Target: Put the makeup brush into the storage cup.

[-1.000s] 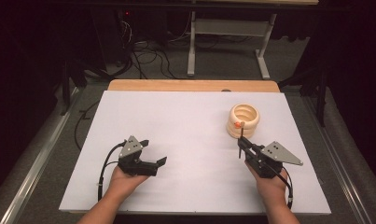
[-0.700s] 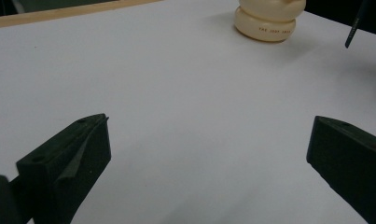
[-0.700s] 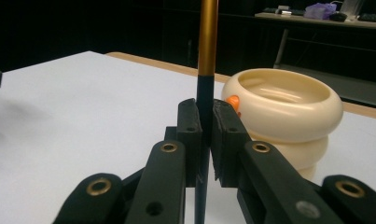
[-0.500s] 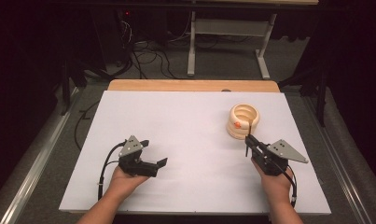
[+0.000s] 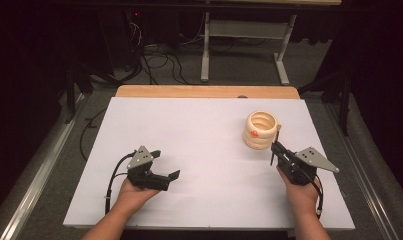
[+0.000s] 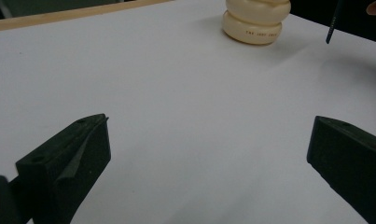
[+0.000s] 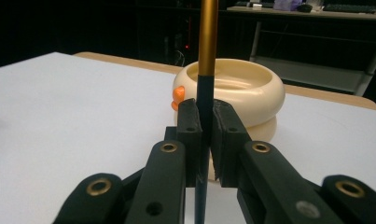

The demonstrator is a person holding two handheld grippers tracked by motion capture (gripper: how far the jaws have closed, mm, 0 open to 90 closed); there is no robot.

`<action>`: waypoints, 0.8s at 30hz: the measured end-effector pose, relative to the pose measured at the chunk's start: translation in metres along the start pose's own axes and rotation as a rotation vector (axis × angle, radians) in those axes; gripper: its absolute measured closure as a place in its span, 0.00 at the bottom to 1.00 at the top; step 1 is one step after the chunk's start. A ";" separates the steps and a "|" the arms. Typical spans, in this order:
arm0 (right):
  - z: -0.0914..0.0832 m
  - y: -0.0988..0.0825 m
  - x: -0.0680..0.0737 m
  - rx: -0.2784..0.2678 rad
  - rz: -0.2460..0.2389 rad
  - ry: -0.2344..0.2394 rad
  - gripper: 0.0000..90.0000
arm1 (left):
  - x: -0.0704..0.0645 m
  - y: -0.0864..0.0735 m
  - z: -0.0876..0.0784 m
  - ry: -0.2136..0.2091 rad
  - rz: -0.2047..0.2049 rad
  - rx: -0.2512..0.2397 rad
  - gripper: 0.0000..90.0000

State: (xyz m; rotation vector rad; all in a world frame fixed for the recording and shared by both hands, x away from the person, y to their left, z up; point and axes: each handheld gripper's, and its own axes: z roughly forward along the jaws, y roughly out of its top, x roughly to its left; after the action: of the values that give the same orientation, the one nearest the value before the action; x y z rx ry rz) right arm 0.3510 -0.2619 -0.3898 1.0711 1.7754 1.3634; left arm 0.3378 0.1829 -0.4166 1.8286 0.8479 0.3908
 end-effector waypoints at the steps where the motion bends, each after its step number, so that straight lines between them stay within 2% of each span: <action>1: 0.001 0.001 -0.001 -0.005 0.001 0.004 0.95 | 0.000 0.000 0.000 -0.002 0.001 0.001 0.01; 5: 0.001 0.006 -0.003 -0.018 0.018 0.003 0.94 | -0.001 0.000 0.001 -0.008 0.007 0.004 0.01; 10: 0.003 0.017 -0.003 -0.022 0.004 -0.001 0.95 | -0.001 0.000 0.000 -0.010 0.008 0.001 0.01; 15: 0.006 0.025 -0.003 -0.025 0.005 -0.004 0.94 | -0.002 0.001 -0.002 -0.009 0.009 -0.013 0.01; 24: 0.015 0.044 -0.003 -0.042 0.018 -0.003 0.95 | -0.004 0.001 -0.002 -0.017 0.031 -0.008 0.01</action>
State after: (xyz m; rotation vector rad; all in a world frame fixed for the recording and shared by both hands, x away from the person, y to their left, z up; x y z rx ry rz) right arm 0.3751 -0.2524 -0.3514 1.0680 1.7321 1.4027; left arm 0.3343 0.1806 -0.4143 1.8372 0.8064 0.3974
